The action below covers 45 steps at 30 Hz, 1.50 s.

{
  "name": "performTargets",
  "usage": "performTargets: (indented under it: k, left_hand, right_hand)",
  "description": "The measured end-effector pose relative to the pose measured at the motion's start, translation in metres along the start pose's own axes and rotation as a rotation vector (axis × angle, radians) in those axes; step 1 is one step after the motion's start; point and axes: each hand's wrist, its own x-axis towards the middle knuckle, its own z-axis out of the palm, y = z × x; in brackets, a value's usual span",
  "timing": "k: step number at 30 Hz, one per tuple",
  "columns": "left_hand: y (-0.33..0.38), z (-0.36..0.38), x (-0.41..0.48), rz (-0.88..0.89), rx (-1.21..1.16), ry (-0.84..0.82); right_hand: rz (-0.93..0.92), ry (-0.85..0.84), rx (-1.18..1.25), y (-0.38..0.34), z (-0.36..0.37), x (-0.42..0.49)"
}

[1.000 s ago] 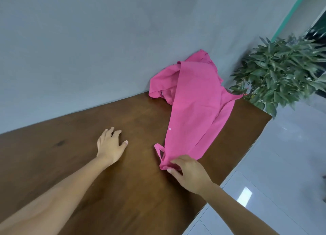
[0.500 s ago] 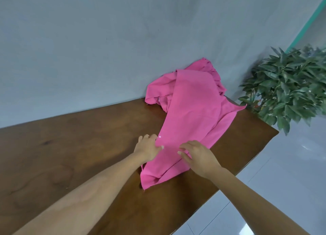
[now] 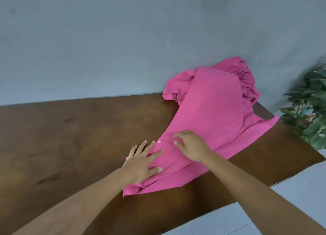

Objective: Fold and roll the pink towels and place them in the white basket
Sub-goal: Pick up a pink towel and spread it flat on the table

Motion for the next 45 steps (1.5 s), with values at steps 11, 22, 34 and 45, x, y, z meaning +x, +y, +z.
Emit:
performTargets:
  k: [11, 22, 34, 45]
  left_hand:
    - [-0.088, -0.006, -0.125, -0.139, 0.078, -0.101]
    - [-0.188, -0.019, -0.217, -0.281, 0.183, -0.158]
    - [-0.271, -0.048, -0.222, -0.464, 0.126, -0.179]
    - [-0.212, -0.017, -0.13, -0.546, -0.472, 0.295]
  right_hand:
    - [-0.36, -0.183, -0.308, -0.066, 0.039, 0.095]
    - [-0.425, -0.143, -0.414, -0.11, 0.044, 0.117]
    - [-0.326, -0.093, -0.468, -0.153, 0.045, 0.117]
    - [-0.155, 0.057, -0.324, -0.178, 0.028, 0.086]
